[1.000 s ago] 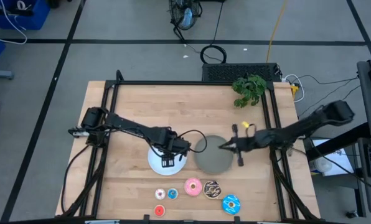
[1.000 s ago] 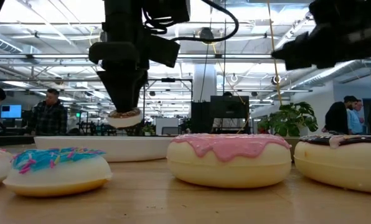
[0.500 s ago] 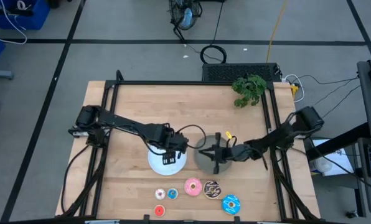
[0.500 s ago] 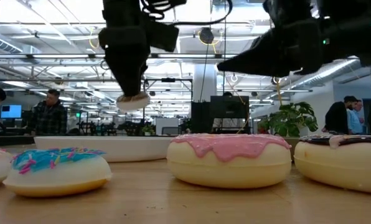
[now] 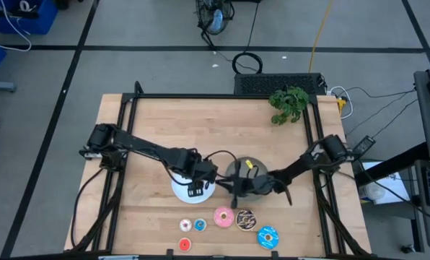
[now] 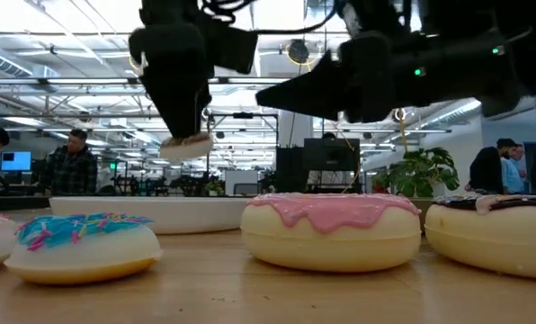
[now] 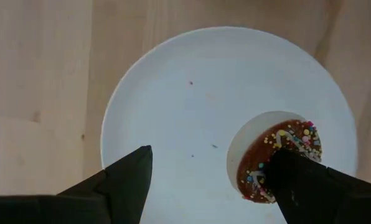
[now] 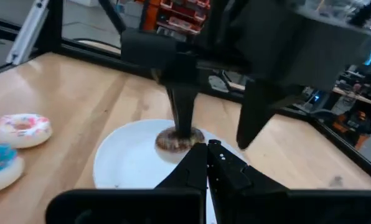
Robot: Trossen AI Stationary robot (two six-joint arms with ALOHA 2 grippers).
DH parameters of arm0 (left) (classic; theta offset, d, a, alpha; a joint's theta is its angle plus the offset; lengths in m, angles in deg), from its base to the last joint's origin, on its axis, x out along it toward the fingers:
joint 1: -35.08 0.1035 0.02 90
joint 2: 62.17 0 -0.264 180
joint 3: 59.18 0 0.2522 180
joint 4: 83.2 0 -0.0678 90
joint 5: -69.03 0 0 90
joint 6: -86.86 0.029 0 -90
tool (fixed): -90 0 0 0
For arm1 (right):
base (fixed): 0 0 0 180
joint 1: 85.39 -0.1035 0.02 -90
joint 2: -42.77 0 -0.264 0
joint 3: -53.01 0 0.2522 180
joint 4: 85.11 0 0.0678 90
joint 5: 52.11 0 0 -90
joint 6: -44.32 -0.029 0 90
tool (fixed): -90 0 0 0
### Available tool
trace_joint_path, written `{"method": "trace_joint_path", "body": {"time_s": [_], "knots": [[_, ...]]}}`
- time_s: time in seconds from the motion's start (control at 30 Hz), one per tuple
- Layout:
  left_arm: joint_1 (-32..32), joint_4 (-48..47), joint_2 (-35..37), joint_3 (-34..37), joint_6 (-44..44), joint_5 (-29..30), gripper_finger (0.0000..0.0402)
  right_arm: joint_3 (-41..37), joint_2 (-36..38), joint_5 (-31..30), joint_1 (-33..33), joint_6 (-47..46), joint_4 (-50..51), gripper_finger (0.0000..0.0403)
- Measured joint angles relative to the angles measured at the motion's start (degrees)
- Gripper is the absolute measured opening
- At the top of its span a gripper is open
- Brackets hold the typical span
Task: Pick & Place donuts
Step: Put the small brown donut on the white plate, then put the small white donut on the white plate
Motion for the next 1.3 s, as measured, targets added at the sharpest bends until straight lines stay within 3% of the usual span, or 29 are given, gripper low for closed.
{"method": "trace_joint_path", "body": {"time_s": [0.27, 0.5, 0.9, 1.3], "knots": [[0.0, 2.8, 0.0, 4.2, -0.8, 1.0, 0.0296, 3.6, -1.9, 7.5, 3.0, -2.6, 5.5, 0.0000], [0.8, 5.0, 0.0, 4.4, -0.8, 1.3, 0.0296, 6.8, -1.9, 8.9, 3.8, -2.5, 10.5, 0.0000], [1.0, 7.5, 0.0, 4.3, -1.5, 1.3, 0.0296, 9.3, -7.7, 10.4, 6.0, -2.6, 8.7, 0.0000], [1.0, 8.8, 0.0, 4.8, -1.3, 1.1, 0.0296, 11.1, -7.7, 10.4, 6.2, -2.5, 13.3, 0.0000]]}}
